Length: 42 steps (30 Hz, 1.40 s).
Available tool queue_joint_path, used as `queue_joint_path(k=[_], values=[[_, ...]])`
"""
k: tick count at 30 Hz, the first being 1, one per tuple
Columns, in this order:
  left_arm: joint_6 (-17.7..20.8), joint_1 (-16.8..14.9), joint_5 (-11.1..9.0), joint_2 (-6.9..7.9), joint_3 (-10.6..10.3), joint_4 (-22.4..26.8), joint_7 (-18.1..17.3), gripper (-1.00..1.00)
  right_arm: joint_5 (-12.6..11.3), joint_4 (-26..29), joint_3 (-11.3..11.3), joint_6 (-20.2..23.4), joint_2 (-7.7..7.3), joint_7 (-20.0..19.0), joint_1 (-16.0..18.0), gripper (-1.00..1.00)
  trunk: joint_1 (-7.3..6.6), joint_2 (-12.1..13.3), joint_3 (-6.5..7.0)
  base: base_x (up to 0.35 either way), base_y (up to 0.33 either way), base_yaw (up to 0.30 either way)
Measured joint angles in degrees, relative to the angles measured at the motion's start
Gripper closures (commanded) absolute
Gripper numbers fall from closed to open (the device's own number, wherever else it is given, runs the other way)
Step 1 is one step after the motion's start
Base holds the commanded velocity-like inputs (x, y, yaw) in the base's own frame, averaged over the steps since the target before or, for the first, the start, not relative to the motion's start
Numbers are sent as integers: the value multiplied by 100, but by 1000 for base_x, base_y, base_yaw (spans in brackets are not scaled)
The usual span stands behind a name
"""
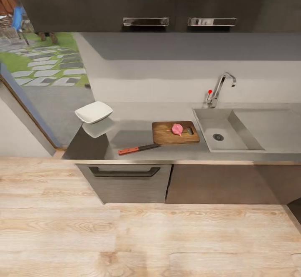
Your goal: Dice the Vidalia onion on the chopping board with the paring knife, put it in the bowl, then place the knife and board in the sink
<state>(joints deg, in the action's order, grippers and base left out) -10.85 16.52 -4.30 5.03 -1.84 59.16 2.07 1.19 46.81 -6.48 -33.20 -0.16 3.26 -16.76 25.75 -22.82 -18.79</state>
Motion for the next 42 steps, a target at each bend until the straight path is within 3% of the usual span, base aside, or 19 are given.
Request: queue_joint_path(k=[12,20,23,26,29,31,36,39,40,42], values=[[0,0,0,-3,-6,-3,0,-100,0,-1,0,0,0,0,0,-100,0,0,0,0,295,0],[-2,-1,0,-10,-5,0,0,-100,2,10,1,5,0,-6,-1,-100,0,0,0,0,67,0],[-2,-1,0,-17,-6,-8,0,-100,17,515,0,70,3,41,2,-100,0,0,0,0,3,0],[-2,-1,0,-17,-7,-30,0,-100,33,1454,0,588,28,163,5,-100,0,0,0,0,0,0],[-3,-1,0,-18,-7,-78,0,-100,41,2746,-3,1974,42,392,7,-100,0,0,0,0,0,0],[-2,-1,0,-18,-7,-101,0,-100,42,3416,-4,2636,47,539,49,-100,0,0,0,0,0,0],[-3,-1,0,-21,-7,-147,0,-100,43,3900,-11,3134,55,746,432,-100,0,0,0,0,0,0],[-2,-1,0,-25,-7,-166,0,-100,82,3983,-21,3773,80,855,980,-100,1,1,1,0,0,0],[-5,-2,0,-26,-8,-170,0,-100,99,4004,-35,4187,147,904,1338,-100,1,0,1,0,0,0],[-5,-1,0,-26,-7,-174,0,-100,166,4016,-53,4512,378,995,1816,-100,1,1,2,0,0,0]])
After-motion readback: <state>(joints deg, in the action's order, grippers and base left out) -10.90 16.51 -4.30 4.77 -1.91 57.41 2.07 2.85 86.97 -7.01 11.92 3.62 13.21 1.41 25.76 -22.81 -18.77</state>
